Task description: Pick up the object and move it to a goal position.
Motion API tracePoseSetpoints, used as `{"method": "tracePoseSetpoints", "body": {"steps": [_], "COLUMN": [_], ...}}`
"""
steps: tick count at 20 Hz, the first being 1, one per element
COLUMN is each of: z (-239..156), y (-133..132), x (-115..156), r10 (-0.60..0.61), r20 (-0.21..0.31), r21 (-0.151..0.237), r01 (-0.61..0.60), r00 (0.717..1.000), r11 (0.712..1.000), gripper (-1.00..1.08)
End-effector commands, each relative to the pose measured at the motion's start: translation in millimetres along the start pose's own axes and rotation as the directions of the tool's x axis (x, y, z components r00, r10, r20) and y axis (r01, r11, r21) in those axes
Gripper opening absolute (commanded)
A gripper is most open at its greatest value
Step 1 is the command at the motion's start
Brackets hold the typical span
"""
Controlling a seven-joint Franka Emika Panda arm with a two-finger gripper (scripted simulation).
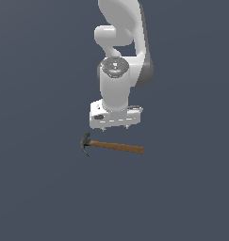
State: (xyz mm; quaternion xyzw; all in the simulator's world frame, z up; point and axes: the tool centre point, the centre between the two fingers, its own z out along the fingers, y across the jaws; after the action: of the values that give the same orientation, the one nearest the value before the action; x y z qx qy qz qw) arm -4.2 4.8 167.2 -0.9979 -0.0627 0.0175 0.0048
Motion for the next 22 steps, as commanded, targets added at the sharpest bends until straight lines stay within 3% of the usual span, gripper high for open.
{"method": "tracePoseSetpoints", "body": {"steps": [1,6,11,16,22], "z": [4.3,15.3,27.3,39.4,53.8], "y": [1.8,6.3,10.8,15.1,19.9], "x": [1.5,5.5,9.5,13.4,17.8], "r10": [-0.049,-0.174,-0.309,-0.437,-0.58], "r20": [0.0,0.0,0.001,0.002,0.002], "r21": [-0.003,-0.01,-0.016,-0.02,-0.024], "r01": [0.049,0.174,0.309,0.437,0.58], "r00": [0.999,0.985,0.951,0.899,0.815], "r11": [0.999,0.985,0.951,0.899,0.815], "gripper": [1.0,1.0,1.0,1.0,1.0]}}
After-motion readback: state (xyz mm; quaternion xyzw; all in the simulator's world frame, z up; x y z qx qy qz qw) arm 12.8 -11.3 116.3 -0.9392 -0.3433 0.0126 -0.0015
